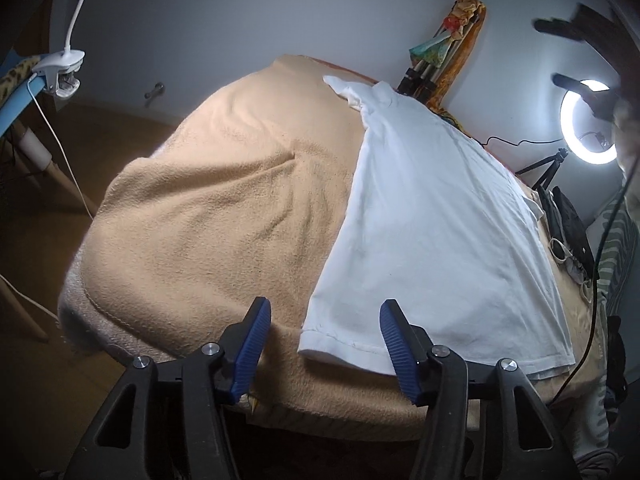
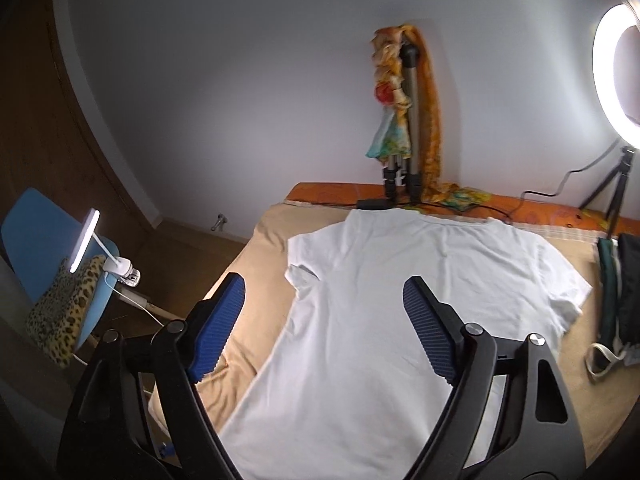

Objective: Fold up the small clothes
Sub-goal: 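Grasp the T-shirt side edge with the left tool while the right tool grasps the shoulder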

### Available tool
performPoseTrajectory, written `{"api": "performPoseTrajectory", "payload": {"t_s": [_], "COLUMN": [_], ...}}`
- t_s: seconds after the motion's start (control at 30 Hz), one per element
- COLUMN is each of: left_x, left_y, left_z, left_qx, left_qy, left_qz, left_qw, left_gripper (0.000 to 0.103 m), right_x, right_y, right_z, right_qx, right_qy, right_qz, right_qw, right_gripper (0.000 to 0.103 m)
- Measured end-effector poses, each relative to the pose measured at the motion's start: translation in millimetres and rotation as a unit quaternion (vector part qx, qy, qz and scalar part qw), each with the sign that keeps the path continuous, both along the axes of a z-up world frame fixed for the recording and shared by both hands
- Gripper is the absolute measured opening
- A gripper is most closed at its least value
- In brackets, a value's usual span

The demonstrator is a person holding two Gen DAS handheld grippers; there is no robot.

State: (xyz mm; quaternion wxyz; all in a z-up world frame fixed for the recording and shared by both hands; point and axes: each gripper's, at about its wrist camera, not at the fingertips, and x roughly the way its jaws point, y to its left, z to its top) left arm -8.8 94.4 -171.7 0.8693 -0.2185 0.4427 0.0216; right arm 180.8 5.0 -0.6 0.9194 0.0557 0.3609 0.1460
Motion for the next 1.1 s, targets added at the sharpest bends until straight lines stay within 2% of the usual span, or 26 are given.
{"api": "performPoseTrajectory", "payload": {"t_s": [0.13, 0.2, 0.3, 0.43, 0.53, 0.57, 0.67, 0.73, 0.87, 0.97, 1.07, 1.1], "left_x": [7.2, 10.0, 14.5, 17.1, 18.3, 19.6, 21.2, 21.9, 23.8, 25.1, 28.6, 29.8], "left_y": [7.2, 7.0, 5.3, 7.9, 11.7, 13.8, 18.4, 17.3, 13.3, 12.9, 10.3, 10.6], "left_z": [-9.3, -9.7, -9.6, -12.4, -15.1, -17.3, -21.0, -20.0, -17.6, -16.4, -14.7, -15.0], "left_qx": [-0.034, -0.033, -0.025, -0.034, -0.055, -0.073, -0.110, -0.107, -0.104, -0.104, -0.100, -0.099], "left_qy": [0.010, 0.010, 0.010, 0.009, 0.006, 0.007, 0.007, 0.007, 0.005, 0.004, 0.002, 0.000], "left_qz": [0.009, 0.011, 0.008, 0.006, 0.006, 0.004, 0.003, 0.002, -0.006, -0.007, -0.008, -0.008], "left_qw": [0.9993, 0.9994, 0.9996, 0.9993, 0.9985, 0.9973, 0.9939, 0.9942, 0.9946, 0.9946, 0.9949, 0.9951], "left_gripper": [0.047, 0.045, 0.037, 0.018, 0.011, 0.009, 0.005, 0.004, 0.002, 0.002, 0.001, 0.001], "right_x": [50.0, 75.0, 107.9, 148.2, 174.3, 181.9, 205.8, 221.5, 241.6, 247.9, 251.1, 251.3], "right_y": [32.6, 48.3, 69.1, 98.0, 117.9, 123.8, 140.2, 148.3, 162.6, 173.8, 173.2, 171.2], "right_z": [-19.3, -31.2, -50.6, -78.7, -103.2, -111.5, -139.0, -158.4, -188.9, -202.7, -207.2, -206.6], "right_qx": [-0.014, -0.019, -0.025, -0.043, -0.053, -0.056, -0.067, -0.067, -0.082, -0.117, -0.130, -0.130], "right_qy": [0.030, 0.046, 0.063, 0.081, 0.095, 0.100, 0.117, 0.134, 0.152, 0.156, 0.157, 0.156], "right_qz": [0.014, 0.020, 0.026, 0.036, 0.048, 0.051, 0.052, 0.048, 0.050, 0.052, 0.050, 0.051], "right_qw": [0.999, 0.999, 0.997, 0.995, 0.993, 0.992, 0.989, 0.988, 0.984, 0.979, 0.978, 0.978], "right_gripper": [0.078, 0.076, 0.071, 0.069, 0.065, 0.066, 0.064, 0.059, 0.056, 0.047, 0.036, 0.029]}}
